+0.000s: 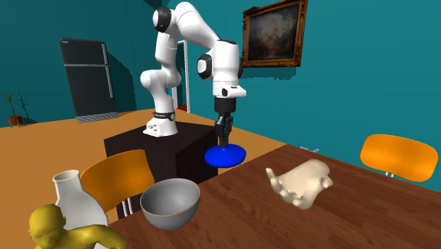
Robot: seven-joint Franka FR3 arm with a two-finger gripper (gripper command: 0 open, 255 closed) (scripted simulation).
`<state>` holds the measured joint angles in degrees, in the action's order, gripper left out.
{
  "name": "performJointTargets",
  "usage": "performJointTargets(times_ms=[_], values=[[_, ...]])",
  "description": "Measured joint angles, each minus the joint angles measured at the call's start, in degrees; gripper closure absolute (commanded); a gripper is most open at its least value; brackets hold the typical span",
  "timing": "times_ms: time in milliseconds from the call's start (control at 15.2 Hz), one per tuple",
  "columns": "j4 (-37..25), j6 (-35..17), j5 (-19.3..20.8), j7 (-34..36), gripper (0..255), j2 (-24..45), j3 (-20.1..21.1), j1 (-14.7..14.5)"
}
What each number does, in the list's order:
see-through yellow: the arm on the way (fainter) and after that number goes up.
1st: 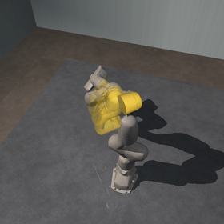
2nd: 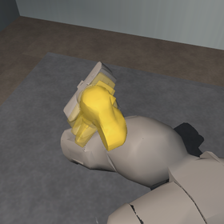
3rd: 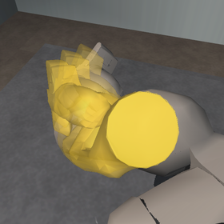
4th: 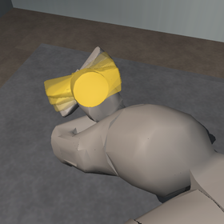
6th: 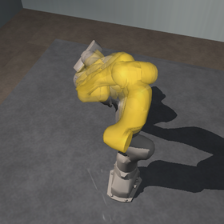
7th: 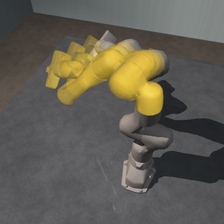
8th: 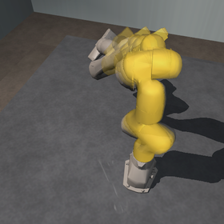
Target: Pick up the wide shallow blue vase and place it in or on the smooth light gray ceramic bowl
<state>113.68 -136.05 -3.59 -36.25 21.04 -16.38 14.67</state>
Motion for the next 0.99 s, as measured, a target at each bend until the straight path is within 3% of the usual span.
performJointTargets(times_ms=[462,990], values=[[-1.0,3.8,0.9,-0.1,255,-2.9,-0.7,0.0],[-5.4,7.3,-0.7,-10.0,255,-2.3,-3.3,6.7]])
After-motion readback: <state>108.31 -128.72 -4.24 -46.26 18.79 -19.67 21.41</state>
